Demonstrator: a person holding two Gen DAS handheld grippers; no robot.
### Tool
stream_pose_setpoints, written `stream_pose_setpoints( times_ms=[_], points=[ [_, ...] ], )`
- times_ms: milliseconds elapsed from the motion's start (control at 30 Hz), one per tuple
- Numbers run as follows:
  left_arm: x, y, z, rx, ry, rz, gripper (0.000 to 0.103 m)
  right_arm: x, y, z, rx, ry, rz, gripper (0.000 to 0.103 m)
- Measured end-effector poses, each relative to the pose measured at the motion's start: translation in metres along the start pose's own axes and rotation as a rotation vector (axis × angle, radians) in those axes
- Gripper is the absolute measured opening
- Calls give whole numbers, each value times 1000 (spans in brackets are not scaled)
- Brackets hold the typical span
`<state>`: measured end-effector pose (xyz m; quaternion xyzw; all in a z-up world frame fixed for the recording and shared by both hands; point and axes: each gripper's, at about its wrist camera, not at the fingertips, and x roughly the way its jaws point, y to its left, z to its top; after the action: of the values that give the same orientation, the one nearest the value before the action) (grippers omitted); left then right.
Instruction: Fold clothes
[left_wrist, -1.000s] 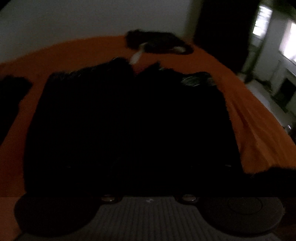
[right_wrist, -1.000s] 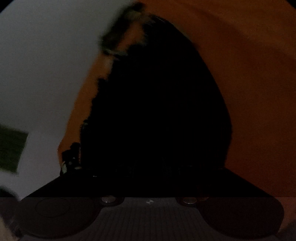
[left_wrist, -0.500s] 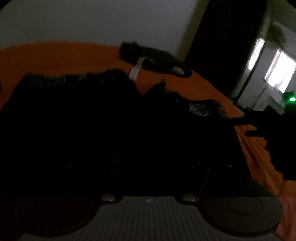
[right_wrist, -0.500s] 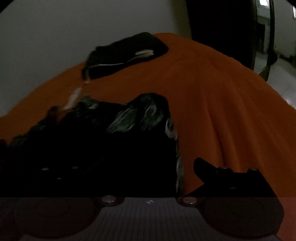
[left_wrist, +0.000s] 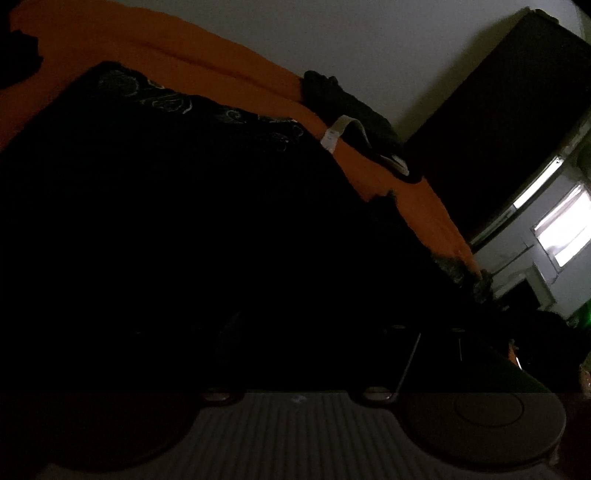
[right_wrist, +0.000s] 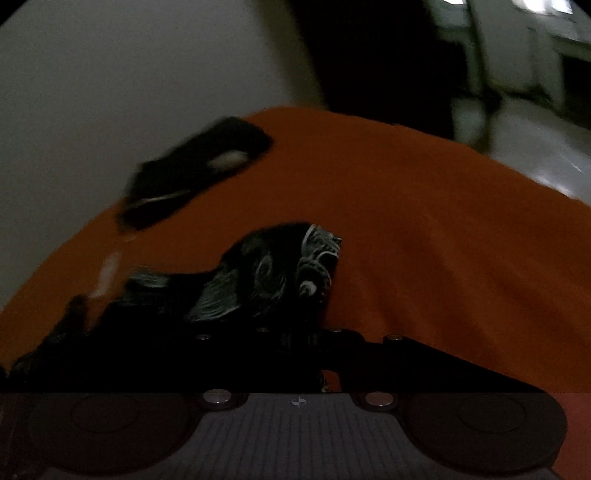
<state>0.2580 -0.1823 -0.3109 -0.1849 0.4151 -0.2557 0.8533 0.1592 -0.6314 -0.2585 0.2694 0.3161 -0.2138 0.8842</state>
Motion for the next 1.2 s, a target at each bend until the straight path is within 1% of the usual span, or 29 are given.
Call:
stream_pose_setpoints(
  times_ms=[33, 67, 100, 133, 167, 200, 233, 267, 300, 333, 367, 500, 600, 667, 700, 733, 767, 800, 833, 867, 900, 933, 1000, 1100, 1133, 1167, 1200],
  points=[
    [0, -1, -1, 6, 0, 6, 68, 6, -5, 1, 11, 48, -8, 19],
    [0, -2, -1, 18, 0, 13, 68, 6, -4, 3, -5, 63, -34, 37],
    [-1, -4, -2, 29, 0, 19, 68, 5, -1, 6, -26, 71, -65, 44],
    [-1, -4, -2, 34, 0, 22, 68, -1, 5, 11, -55, 34, -94, 50],
    [-1, -4, -2, 37, 0, 24, 69, -9, 13, 17, -79, -15, -96, 55],
    [0, -4, -2, 40, 0, 26, 71, -14, 23, 24, -90, -39, -77, 59],
    [0, -5, -2, 43, -1, 28, 71, -18, 34, 31, -99, -58, -54, 69],
    [0, -5, -2, 47, 0, 30, 71, -16, 47, 38, -102, -53, -27, 80],
    [0, -4, -2, 51, 2, 30, 71, -14, 62, 45, -104, -41, 0, 84],
    [1, -4, -2, 54, 3, 31, 71, -8, 80, 50, -112, -18, 24, 86],
    [1, -4, -2, 58, 5, 32, 71, 0, 99, 54, -121, 8, 46, 86],
    [2, -1, 0, 54, 16, 23, 72, 44, 183, 53, -176, 128, 41, 86],
    [-6, 4, 8, 40, -5, 38, 72, 77, 236, 41, -270, 188, -20, 85],
    [-14, 9, 18, 28, -11, 56, 72, 94, 262, 30, -313, 215, -66, 83],
    [-18, 12, 23, 21, -13, 65, 72, 102, 265, 26, -321, 223, -96, 82],
    [-21, 15, 27, 8, -20, 67, 72, 109, 267, 21, -326, 230, -128, 77],
    [-24, 19, 29, -8, -29, 66, 72, 116, 269, 17, -331, 237, -159, 67],
    [-25, 23, 31, -22, -31, 67, 72, 121, 270, 13, -329, 244, -177, 60],
    [-24, 25, 31, -33, -26, 72, 72, 123, 267, 11, -311, 242, -166, 36],
    [-22, 27, 30, -44, -19, 79, 72, 125, 264, 9, -290, 239, -150, 7],
    [-21, 29, 30, -49, -13, 82, 72, 120, 262, 9, -269, 203, -133, 2],
    [-20, 30, 30, -52, -9, 83, 72, 113, 260, 9, -247, 158, -116, 2],
    [-20, 30, 31, -55, -9, 85, 72, 94, 265, 14, -249, 58, -82, 2],
    [-22, 30, 33, -54, -20, 85, 72, 81, 278, 13, -321, -1, -40, 2],
    [-21, 30, 33, -48, -19, 96, 72, 85, 283, 10, -367, 2, -47, 2],
    [-20, 29, 34, -41, -18, 112, 72, 93, 286, 7, -401, 27, -54, 7],
    [-19, 29, 34, -31, -16, 131, 72, 102, 285, 5, -406, 66, -45, 12]
  ],
)
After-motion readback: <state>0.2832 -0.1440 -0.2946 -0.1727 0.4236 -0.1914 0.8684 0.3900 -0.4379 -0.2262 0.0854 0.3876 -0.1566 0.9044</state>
